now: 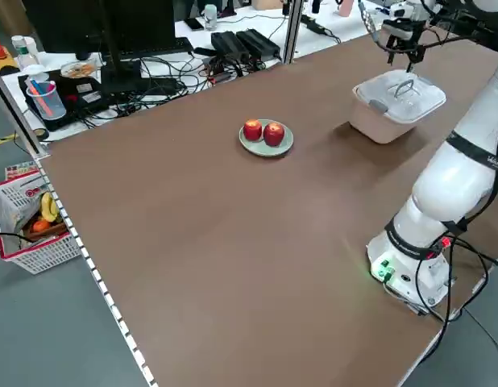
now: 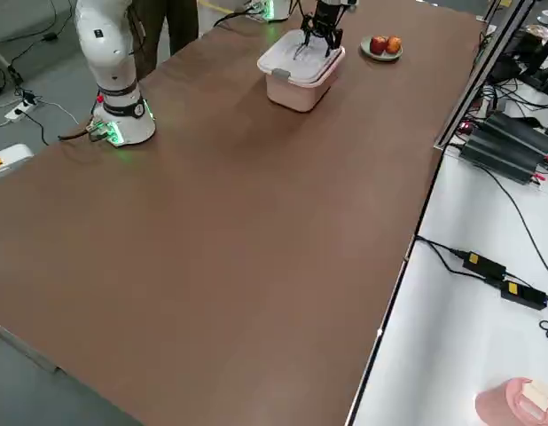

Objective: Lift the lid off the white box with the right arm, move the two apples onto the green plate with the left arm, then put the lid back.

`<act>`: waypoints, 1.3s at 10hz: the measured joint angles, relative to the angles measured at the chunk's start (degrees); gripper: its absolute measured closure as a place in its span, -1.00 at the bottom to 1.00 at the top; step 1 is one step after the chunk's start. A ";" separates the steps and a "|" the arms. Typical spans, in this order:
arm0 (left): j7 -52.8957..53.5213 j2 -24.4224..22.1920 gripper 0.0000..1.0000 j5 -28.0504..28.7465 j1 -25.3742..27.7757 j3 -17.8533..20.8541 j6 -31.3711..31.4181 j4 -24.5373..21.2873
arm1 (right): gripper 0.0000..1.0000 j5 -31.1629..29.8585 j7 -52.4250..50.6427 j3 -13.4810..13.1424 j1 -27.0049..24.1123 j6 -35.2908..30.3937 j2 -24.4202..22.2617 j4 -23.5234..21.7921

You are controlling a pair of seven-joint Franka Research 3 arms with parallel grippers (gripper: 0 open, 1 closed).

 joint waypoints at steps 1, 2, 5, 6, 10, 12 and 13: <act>-0.13 -0.01 -0.99 -0.22 0.01 0.00 -0.04 0.58 | -1.00 0.00 0.42 -0.65 -1.27 -1.66 -0.29 1.38; -0.25 0.00 -0.99 -0.24 0.04 0.04 -0.02 1.17 | -1.00 0.00 1.92 -1.09 -2.89 -4.46 -0.50 3.49; -0.44 -0.01 -0.99 -0.25 0.28 0.43 4.74 2.59 | -1.00 -0.05 9.92 -1.80 -7.68 -8.39 -2.13 6.40; -0.46 0.20 -0.99 -0.25 0.31 0.49 5.82 2.57 | -1.00 -0.10 11.10 -3.22 -8.78 -9.18 -2.76 6.72; -0.61 1.57 -0.99 -0.32 0.29 0.51 6.59 2.62 | -1.00 -0.10 17.91 -9.59 -10.92 -11.19 -3.66 7.09; -1.05 1.47 -0.99 -0.94 0.33 0.53 7.79 2.83 | -1.00 -0.11 21.42 -10.30 -14.31 -11.40 -3.95 7.76; -2.41 1.52 -0.99 -1.02 0.63 0.55 9.61 2.82 | -1.00 -0.12 22.65 -10.98 -16.49 -11.80 -4.67 8.17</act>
